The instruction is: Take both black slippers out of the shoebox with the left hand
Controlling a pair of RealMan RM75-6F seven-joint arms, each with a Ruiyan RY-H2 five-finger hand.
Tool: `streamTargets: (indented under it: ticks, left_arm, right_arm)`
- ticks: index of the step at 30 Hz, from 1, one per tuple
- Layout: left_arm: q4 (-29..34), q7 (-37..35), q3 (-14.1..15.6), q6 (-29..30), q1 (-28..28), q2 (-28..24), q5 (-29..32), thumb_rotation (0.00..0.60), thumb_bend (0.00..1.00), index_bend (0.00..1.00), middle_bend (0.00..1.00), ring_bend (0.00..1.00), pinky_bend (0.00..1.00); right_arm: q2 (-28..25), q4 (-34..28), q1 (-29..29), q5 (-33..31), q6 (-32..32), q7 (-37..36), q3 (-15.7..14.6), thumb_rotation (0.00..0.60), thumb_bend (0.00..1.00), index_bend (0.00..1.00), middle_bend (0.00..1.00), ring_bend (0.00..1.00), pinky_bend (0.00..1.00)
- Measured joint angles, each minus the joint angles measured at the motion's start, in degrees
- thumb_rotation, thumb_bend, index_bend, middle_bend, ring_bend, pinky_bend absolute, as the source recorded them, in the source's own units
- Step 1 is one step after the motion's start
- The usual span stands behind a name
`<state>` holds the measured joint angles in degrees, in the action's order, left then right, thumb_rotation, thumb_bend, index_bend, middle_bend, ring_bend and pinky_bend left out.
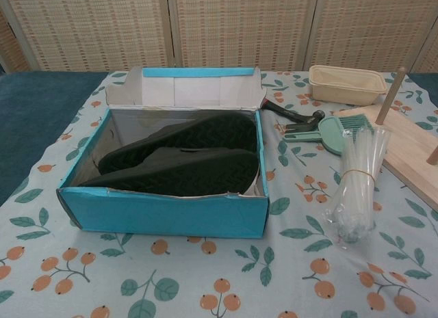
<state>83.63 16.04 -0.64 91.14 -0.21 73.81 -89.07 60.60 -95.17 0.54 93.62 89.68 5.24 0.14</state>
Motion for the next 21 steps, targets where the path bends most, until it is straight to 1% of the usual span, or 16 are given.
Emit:
streamTargets:
  ticks: [6, 10, 14, 18, 21]
  left_arm:
    - [0.36, -0.3, 0.53, -1.13, -0.61, 0.49, -0.8, 0.6, 0.45, 0.0, 0.0, 0.0, 0.06]
    - [2.42, -3.37, 1.11, -4.16, -2.38, 0.14, -1.89, 0.6, 0.43, 0.0, 0.0, 0.0, 0.13]
    - [8.43, -5.83, 0.93, -8.3, -6.01, -1.45, -3.53, 0.6, 0.42, 0.0, 0.0, 0.0, 0.19]
    - [14.77, -2.99, -0.39, -12.48, -9.73, -2.21, -3.96, 0.6, 0.4, 0.0, 0.01, 0.0, 0.21]
    - [20.04, -0.95, -1.79, -17.13, -12.5, -2.52, -1.65, 0.6, 0.39, 0.0, 0.02, 0.0, 0.22]
  right_arm:
    - [-0.07, -0.14, 0.09, 0.39, -0.36, -0.14, -0.29, 0.346, 0.2, 0.0, 0.0, 0.0, 0.0]
    - [0.04, -0.22, 0.1, 0.85, -0.19, 0.02, -0.38, 0.345, 0.2, 0.0, 0.0, 0.0, 0.0]
    - [-0.21, -0.3, 0.17, 0.46, -0.41, -0.7, -0.27, 0.346, 0.2, 0.0, 0.0, 0.0, 0.0]
    - [-0.65, -0.42, 0.3, 0.87, -0.52, -1.77, -0.41, 0.346, 0.2, 0.0, 0.0, 0.0, 0.0]
    - [-1.07, -0.45, 0.26, 1.24, -0.28, -2.87, -0.55, 0.346, 0.2, 0.0, 0.0, 0.0, 0.0]
